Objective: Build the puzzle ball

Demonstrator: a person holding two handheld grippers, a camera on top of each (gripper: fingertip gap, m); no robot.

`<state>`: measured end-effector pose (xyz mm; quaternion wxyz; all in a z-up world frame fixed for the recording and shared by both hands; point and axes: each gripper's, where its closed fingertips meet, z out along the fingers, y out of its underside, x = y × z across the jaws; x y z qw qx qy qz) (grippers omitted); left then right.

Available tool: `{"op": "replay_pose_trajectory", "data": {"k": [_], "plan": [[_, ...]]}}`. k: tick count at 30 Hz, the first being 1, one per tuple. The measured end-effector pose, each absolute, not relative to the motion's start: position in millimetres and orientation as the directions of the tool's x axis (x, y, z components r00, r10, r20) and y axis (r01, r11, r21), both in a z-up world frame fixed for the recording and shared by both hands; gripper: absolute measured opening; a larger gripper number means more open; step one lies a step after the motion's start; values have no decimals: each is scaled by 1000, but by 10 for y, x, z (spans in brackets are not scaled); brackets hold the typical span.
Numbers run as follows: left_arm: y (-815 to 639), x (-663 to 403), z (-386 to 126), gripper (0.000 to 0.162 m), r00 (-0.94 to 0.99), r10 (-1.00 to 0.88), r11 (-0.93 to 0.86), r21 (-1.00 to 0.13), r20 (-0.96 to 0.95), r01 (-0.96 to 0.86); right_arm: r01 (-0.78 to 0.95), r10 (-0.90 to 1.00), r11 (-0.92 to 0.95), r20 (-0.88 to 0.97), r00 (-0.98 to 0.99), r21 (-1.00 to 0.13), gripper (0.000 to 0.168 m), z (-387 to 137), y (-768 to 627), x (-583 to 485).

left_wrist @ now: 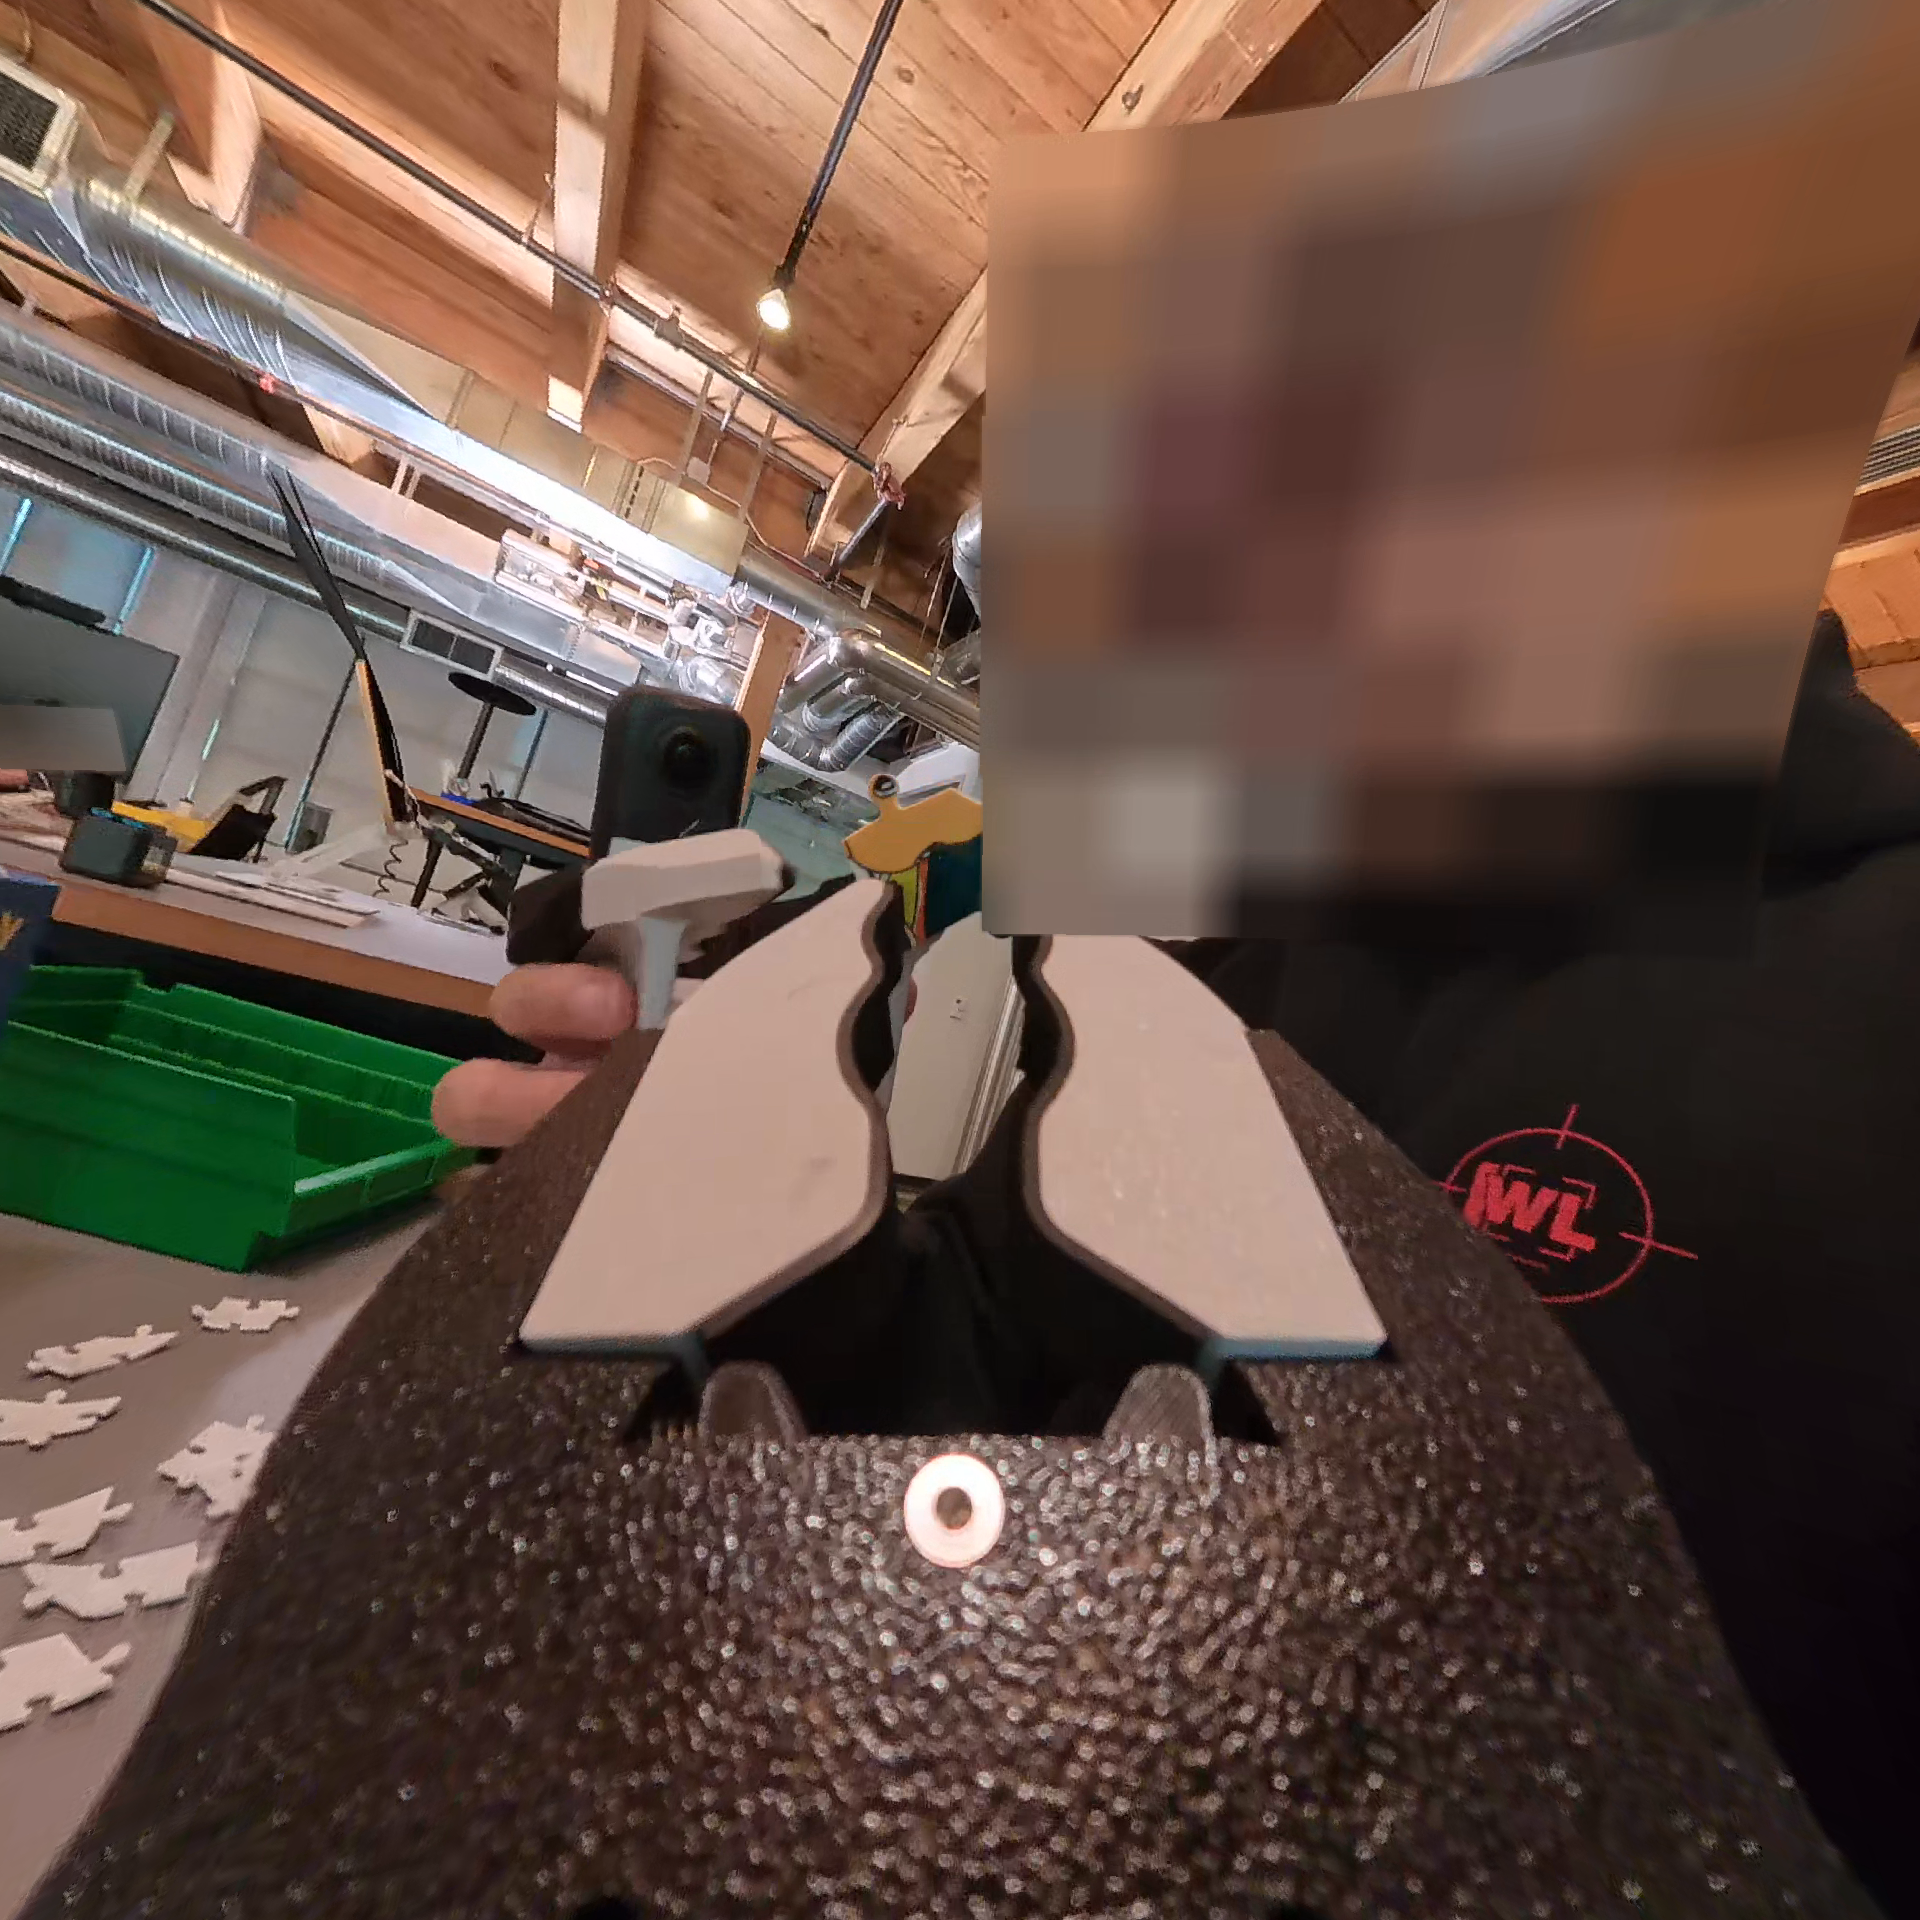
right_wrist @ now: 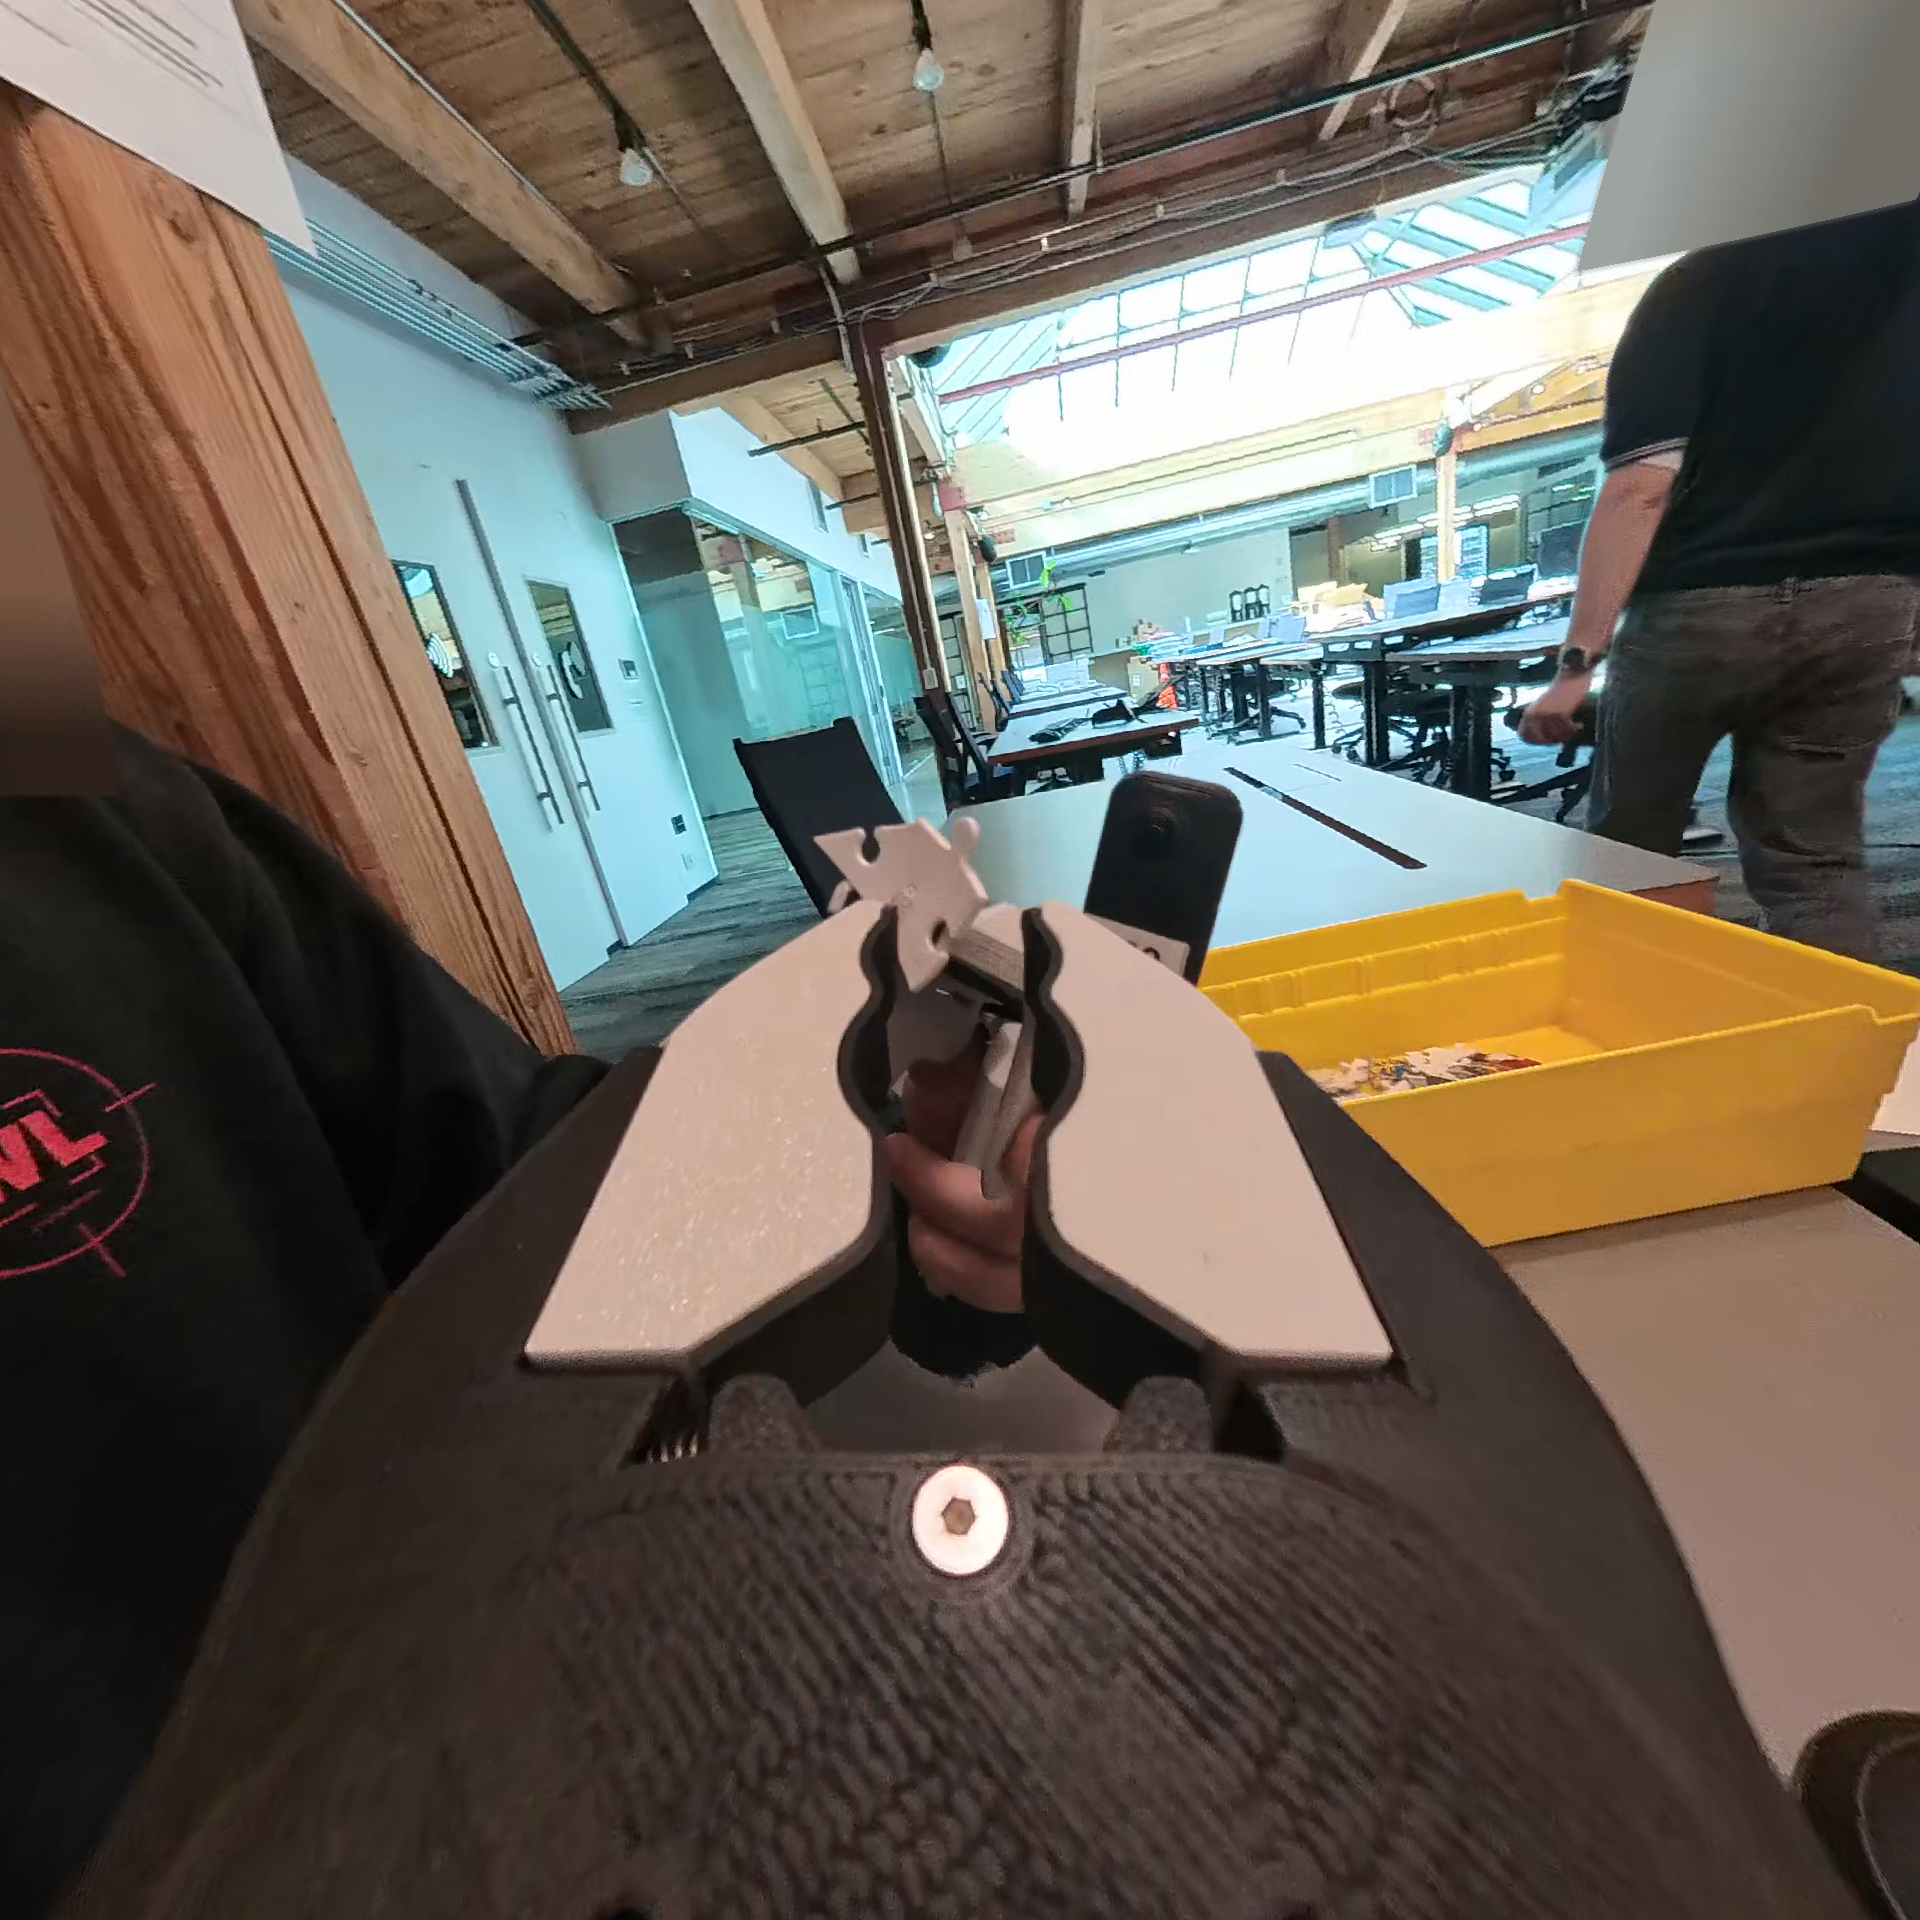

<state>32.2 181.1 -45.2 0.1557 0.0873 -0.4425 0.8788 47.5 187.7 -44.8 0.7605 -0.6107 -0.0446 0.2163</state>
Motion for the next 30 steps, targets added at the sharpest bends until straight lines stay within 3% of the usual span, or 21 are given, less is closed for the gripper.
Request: {"op": "replay_pose_trajectory", "data": {"k": [3, 9, 12, 16, 22, 25, 30], "plan": [[1786, 323, -482, 19, -930, 211, -558, -745, 300, -366, -285, 407, 154, -202, 891, -946, 9, -458, 1873, 460], [1799, 359, -506, 17, -933, 188, -557, -749, 307, -359, -281, 413, 159, -195, 890, -946, 4, -439, 1831, 521], [1935, 536, -550, 0, -930, 43, -589, -743, 364, -318, -261, 392, 118, -197, 899, -958, 3, -481, 1802, 598], [2089, 682, -746, 3, -897, -191, -501, -825, 400, -261, -152, 295, 9, -142, 945, -988, 2, -637, 1742, 757], [2127, 766, -1215, 27, -796, -507, -230, -942, 331, -245, 23, -7, -385, 28, 1000, -923, 2, -1052, 905, 1410], [2076, 749, -1492, 35, -764, -588, -88, -960, 264, -264, -25, -172, -583, 94, 981, -812, 2, -1300, 159, 1702], [2006, 731, -1837, 40, -747, -645, 100, -951, 161, -291, -176, -277, -661, 19, 961, -729, 2, -1526, -609, 1782]]}}
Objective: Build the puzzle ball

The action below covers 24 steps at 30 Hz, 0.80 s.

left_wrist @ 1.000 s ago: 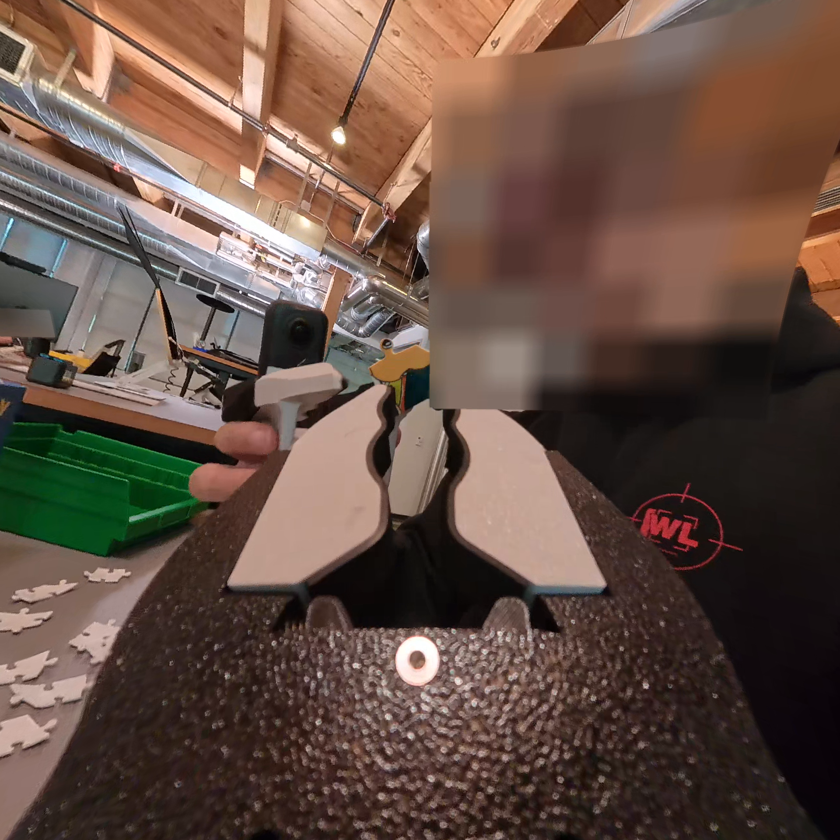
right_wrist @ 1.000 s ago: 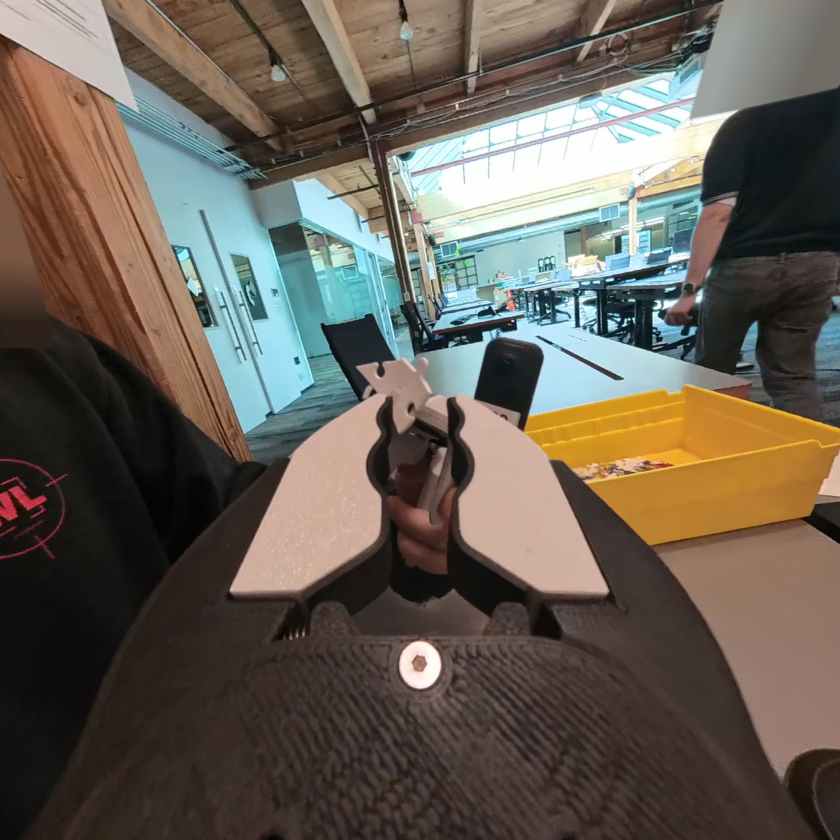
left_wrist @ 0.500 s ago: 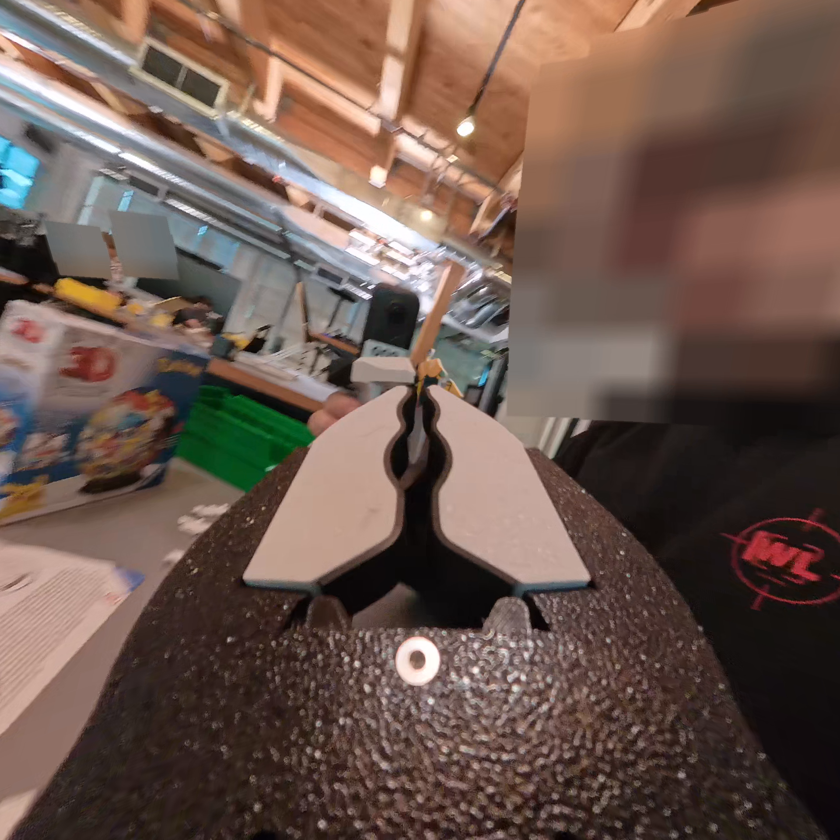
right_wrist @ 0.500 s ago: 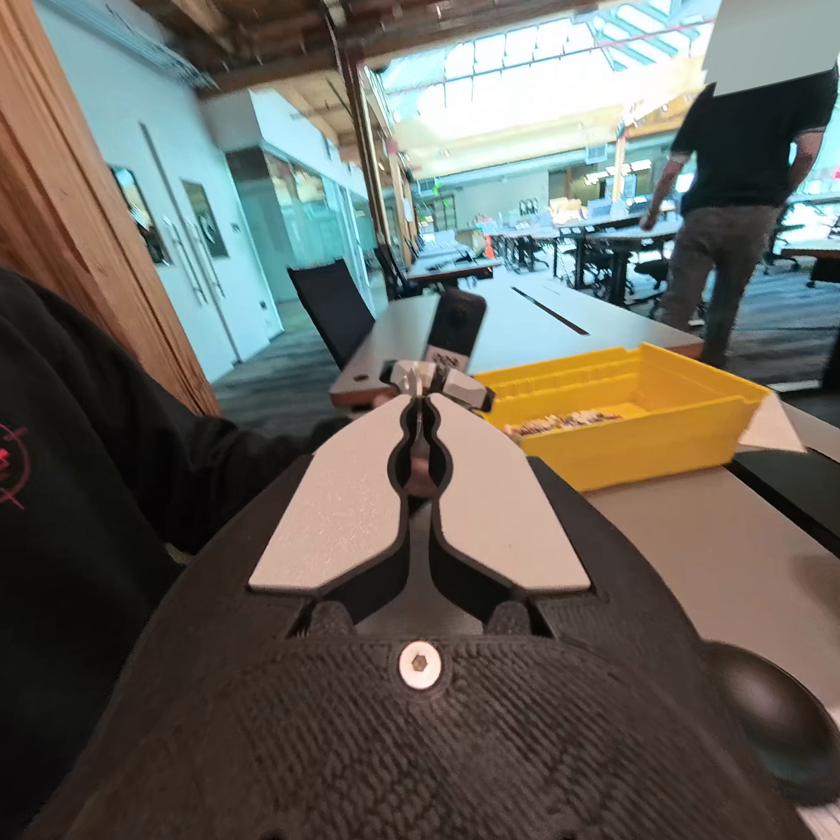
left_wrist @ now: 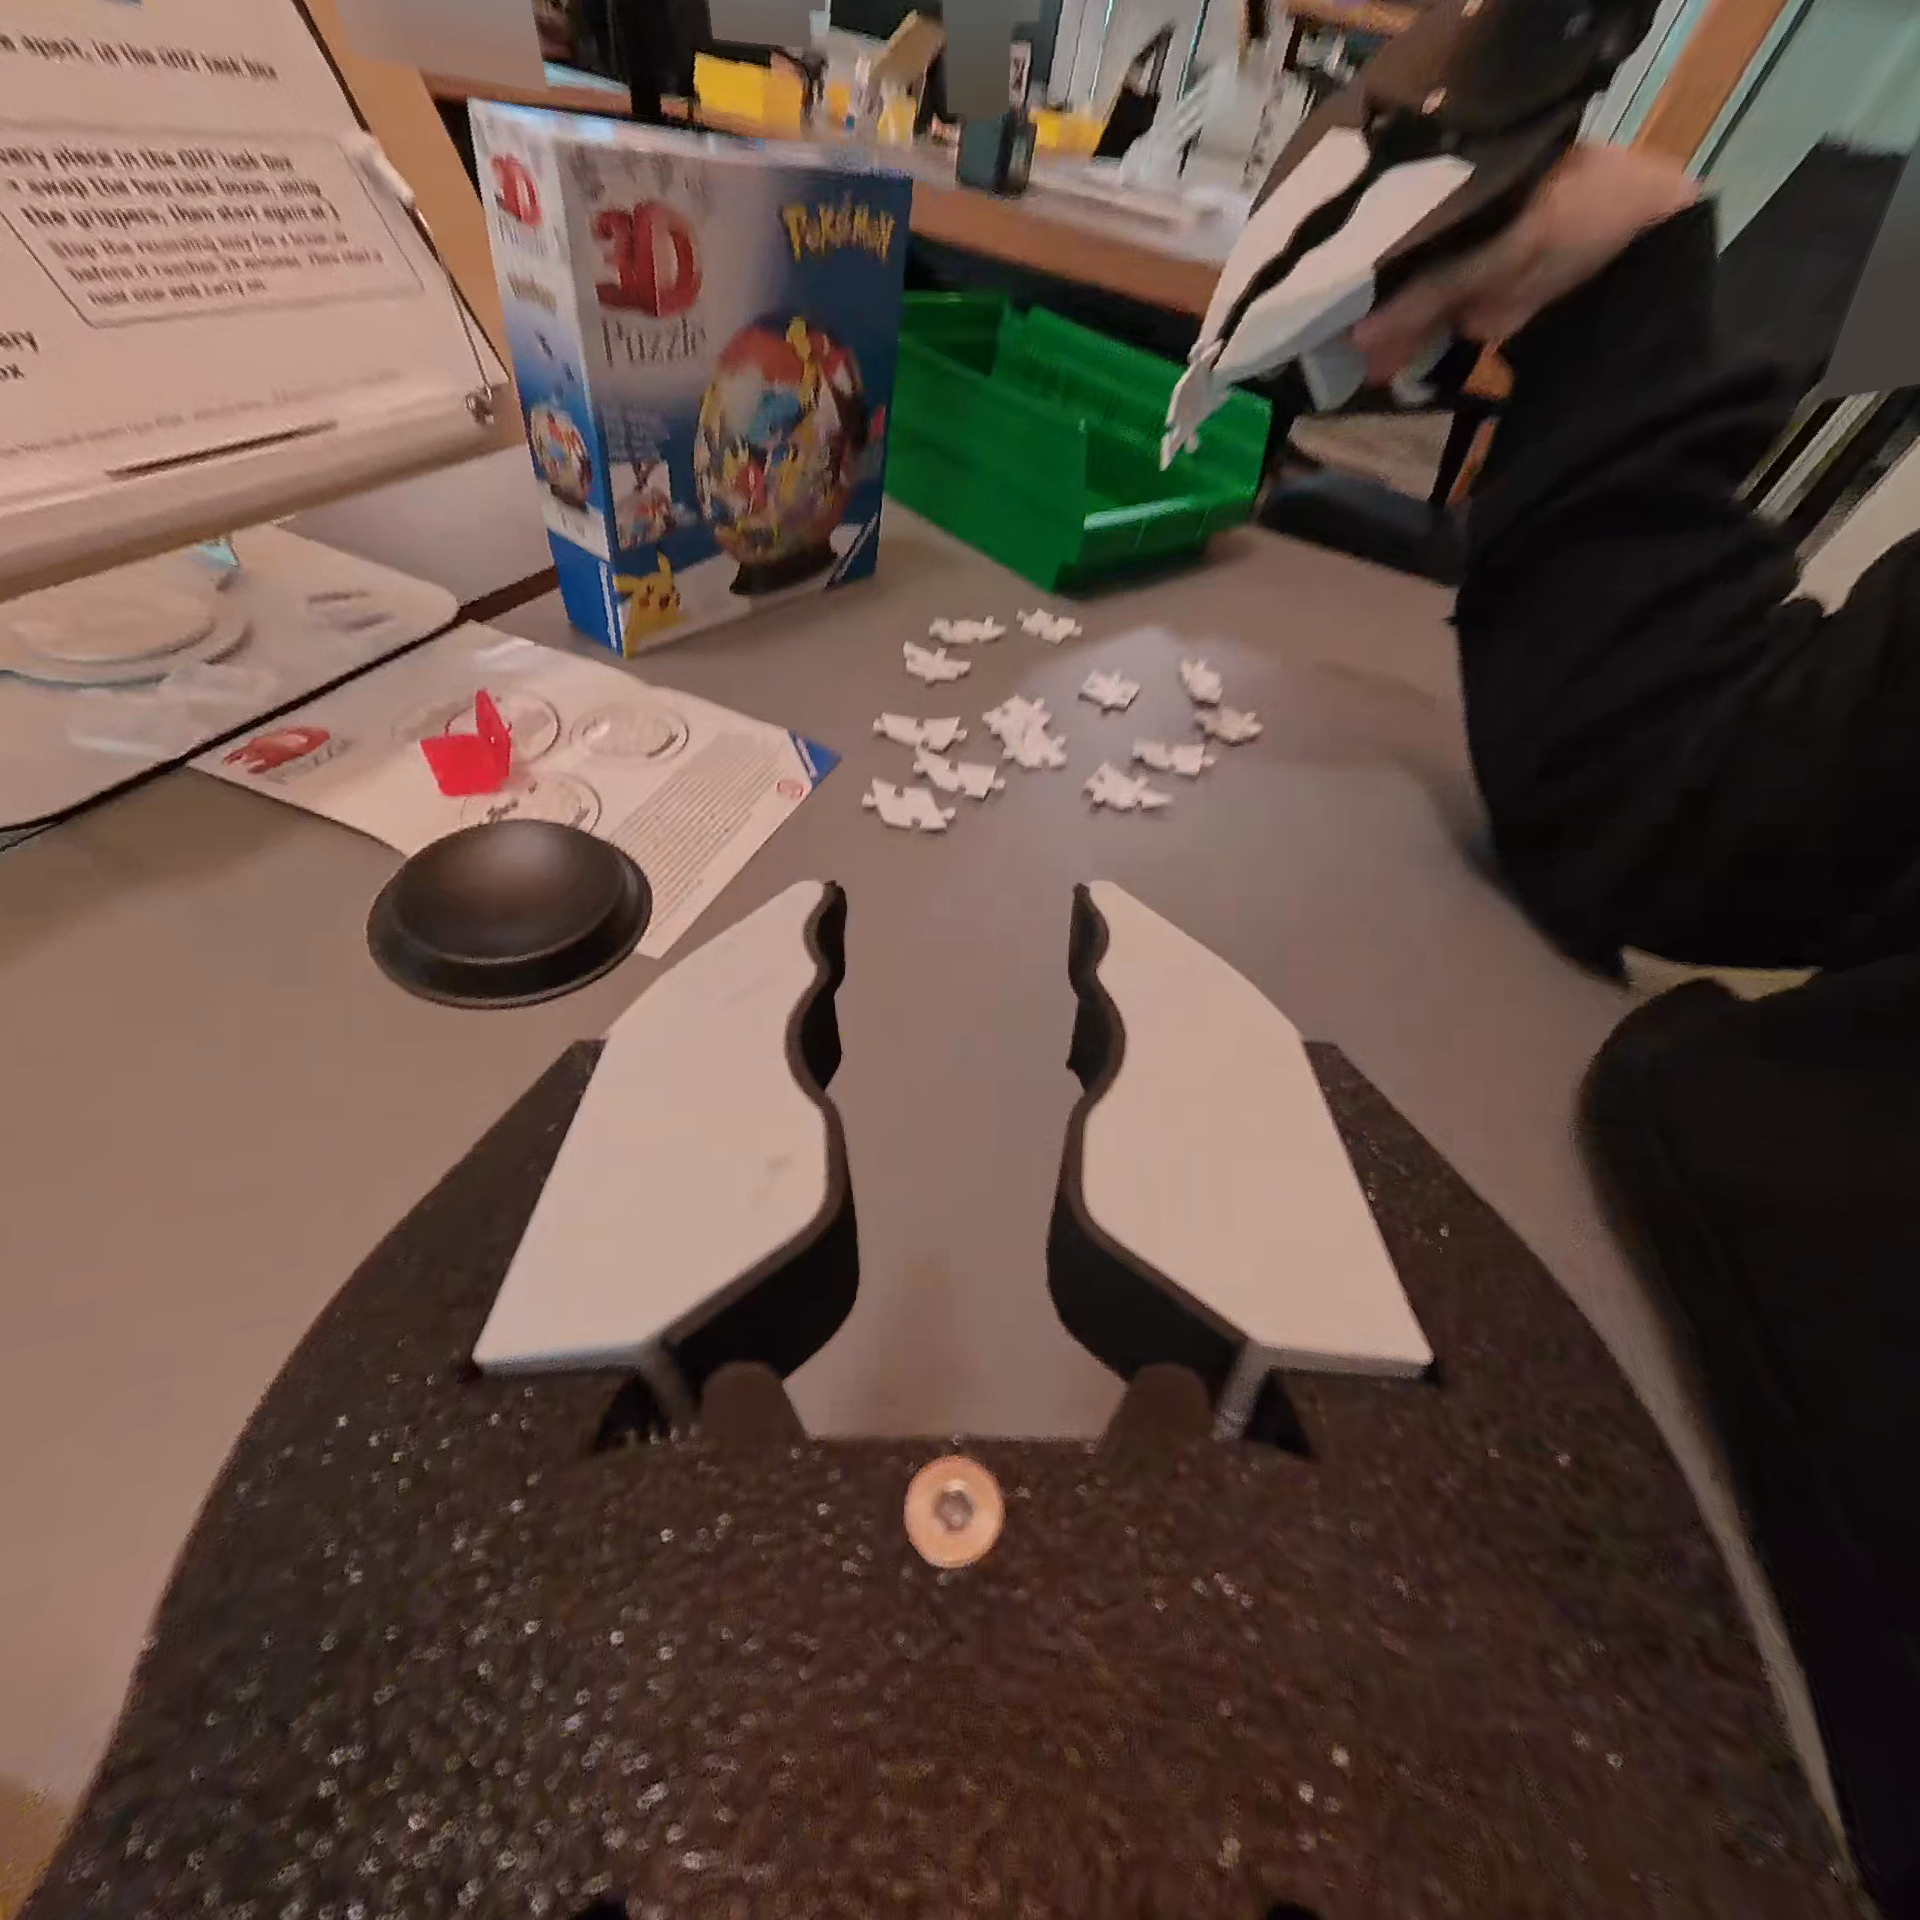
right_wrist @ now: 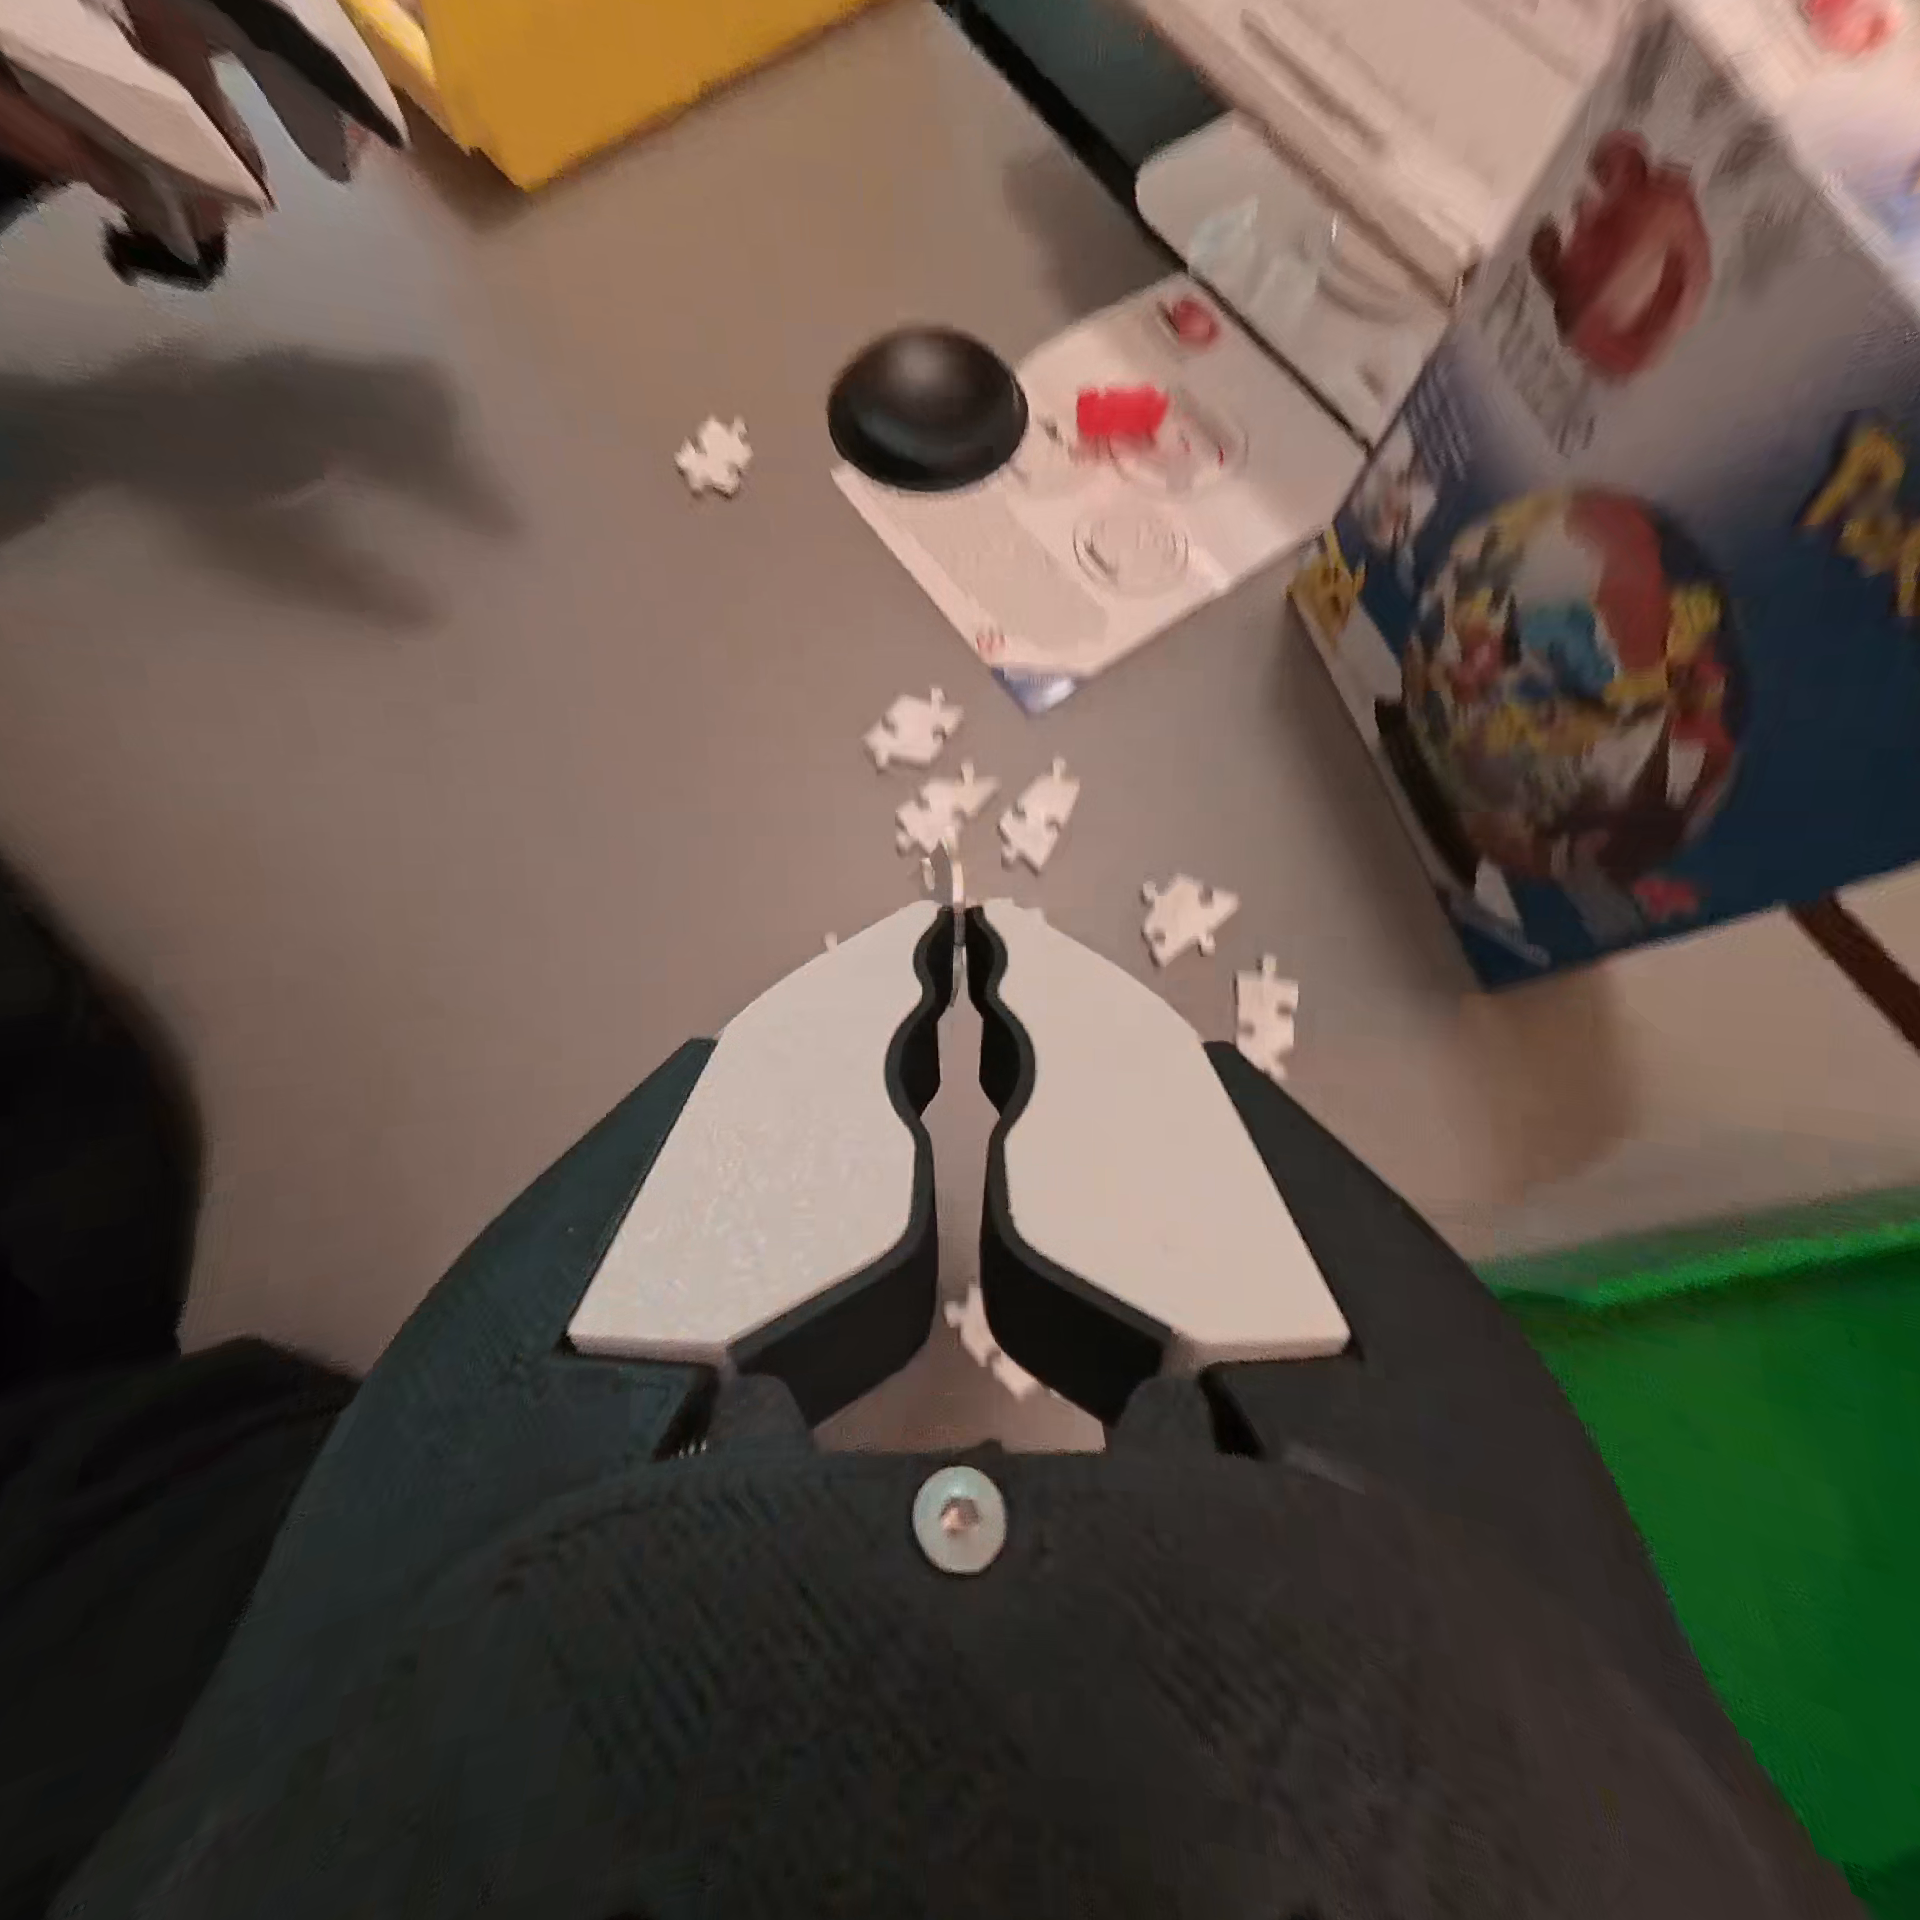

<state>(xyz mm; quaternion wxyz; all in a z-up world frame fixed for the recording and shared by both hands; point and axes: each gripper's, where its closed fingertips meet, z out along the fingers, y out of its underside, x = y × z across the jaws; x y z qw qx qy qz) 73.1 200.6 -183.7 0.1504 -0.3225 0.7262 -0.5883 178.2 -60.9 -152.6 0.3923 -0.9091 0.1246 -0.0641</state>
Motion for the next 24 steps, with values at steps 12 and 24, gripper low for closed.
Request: {"op": "replay_pose_trajectory", "data": {"k": [12, 24], "plan": [[1976, 781, -2007, 43, -720, -684, 184, -928, 116, -323, -179, -181, -943, -20, 983, -280, 3, -2434, -1239, 1767], [1930, 771, -2054, 43, -726, -676, 200, -915, 129, -349, -154, -132, -963, -113, 985, -221, 3, -2671, -1485, 1688]]}}
